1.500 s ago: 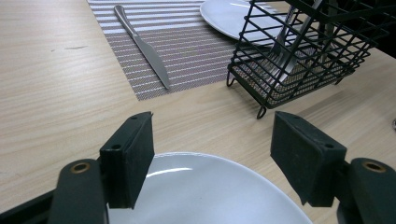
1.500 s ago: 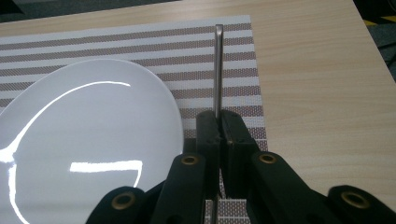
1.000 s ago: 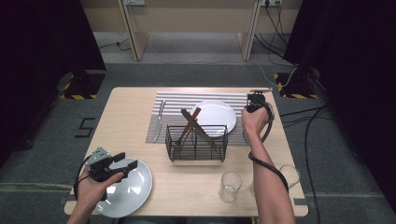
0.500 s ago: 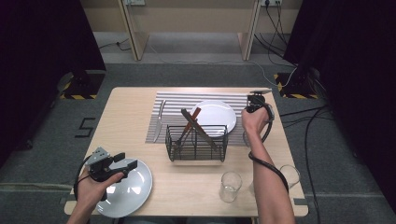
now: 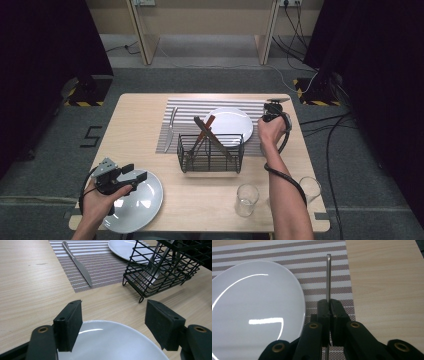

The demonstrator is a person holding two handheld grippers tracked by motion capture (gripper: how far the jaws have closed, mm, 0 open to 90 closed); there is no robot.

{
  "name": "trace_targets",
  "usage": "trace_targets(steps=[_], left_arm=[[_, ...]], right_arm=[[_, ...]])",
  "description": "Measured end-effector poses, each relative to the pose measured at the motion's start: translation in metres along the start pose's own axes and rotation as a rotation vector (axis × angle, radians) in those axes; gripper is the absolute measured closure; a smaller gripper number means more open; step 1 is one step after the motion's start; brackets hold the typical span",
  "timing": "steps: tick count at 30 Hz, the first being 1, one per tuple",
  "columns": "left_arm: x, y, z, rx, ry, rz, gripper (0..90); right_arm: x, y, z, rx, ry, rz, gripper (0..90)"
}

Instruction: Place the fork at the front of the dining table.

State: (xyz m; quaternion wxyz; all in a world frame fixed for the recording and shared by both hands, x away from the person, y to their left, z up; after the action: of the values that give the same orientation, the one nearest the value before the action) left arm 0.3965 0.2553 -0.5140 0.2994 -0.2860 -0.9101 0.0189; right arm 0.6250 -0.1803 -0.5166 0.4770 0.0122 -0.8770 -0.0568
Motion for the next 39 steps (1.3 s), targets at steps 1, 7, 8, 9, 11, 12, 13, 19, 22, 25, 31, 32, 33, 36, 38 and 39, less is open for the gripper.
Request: trace_targets(steps=[1,7,8,9,11,12,13,19,22,25,31,32,33,36,38,39], left_arm=[[0.0,0.0,0.0,0.0,0.0,0.0,29.6],[0.0,0.0,0.0,0.0,0.0,0.001,29.5],[0.0,0.0,0.0,0.0,0.0,0.001,29.6],[0.0,0.0,0.0,0.0,0.0,0.001,29.6],[0.0,0.0,0.0,0.001,-0.001,0.001,29.6],[0.0,0.0,0.0,0.0,-0.001,0.001,29.6],[0.0,0.0,0.0,0.0,-0.001,0.001,29.6],[0.0,0.0,0.0,0.001,0.0,0.001,29.6],[0.0,0.001,0.001,0.002,0.001,-0.002,29.6],[0.0,0.001,0.001,0.003,0.0,0.0,29.6],[0.0,0.001,0.001,0.003,0.001,-0.001,29.5],[0.0,0.001,0.001,0.003,0.001,0.0,29.6],[0.0,0.001,0.001,0.003,0.001,0.0,29.5],[0.0,0.002,0.001,0.004,0.001,0.0,29.5],[0.001,0.002,0.001,0.005,0.001,-0.002,29.6],[0.001,0.002,0.001,0.005,0.001,-0.002,29.5]], right_arm=[[-0.001,0.0,0.0,-0.001,0.0,0.001,87.3],[-0.005,-0.001,0.001,-0.008,0.0,0.006,87.2],[-0.006,-0.001,0.002,-0.014,0.008,0.005,87.2],[-0.007,-0.002,0.002,-0.018,0.013,0.003,87.2],[-0.009,-0.003,0.003,-0.019,0.018,0.005,87.2],[-0.01,-0.003,0.003,-0.025,0.02,0.006,87.2],[-0.011,-0.003,0.004,-0.021,0.023,0.007,87.2],[-0.016,-0.003,0.006,-0.026,0.032,0.007,87.1],[-0.018,-0.003,0.008,-0.029,0.041,0.006,87.1],[-0.021,-0.004,0.009,-0.027,0.045,0.01,87.1],[-0.024,-0.004,0.01,-0.033,0.054,0.014,87.0],[-0.025,-0.004,0.01,-0.034,0.056,0.013,87.0],[-0.026,-0.005,0.01,-0.033,0.055,0.015,87.0],[-0.03,-0.006,0.011,-0.04,0.063,0.018,86.9],[-0.031,-0.007,0.011,-0.041,0.065,0.021,86.9],[-0.033,-0.007,0.012,-0.037,0.067,0.023,86.8]])
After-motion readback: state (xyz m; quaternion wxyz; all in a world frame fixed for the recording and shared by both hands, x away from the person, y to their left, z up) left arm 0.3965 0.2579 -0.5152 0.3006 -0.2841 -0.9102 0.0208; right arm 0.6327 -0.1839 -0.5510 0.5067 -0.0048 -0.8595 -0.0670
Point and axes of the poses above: each handheld gripper's, and its own axes: x roughly backward along the jaws, z roughly out of its underside, y roughly to its left, the point moved 10 cm from there along -x, roughly forward along the jaws, and after that the axes turned 4 degrees about y, right-handed, at the moved point
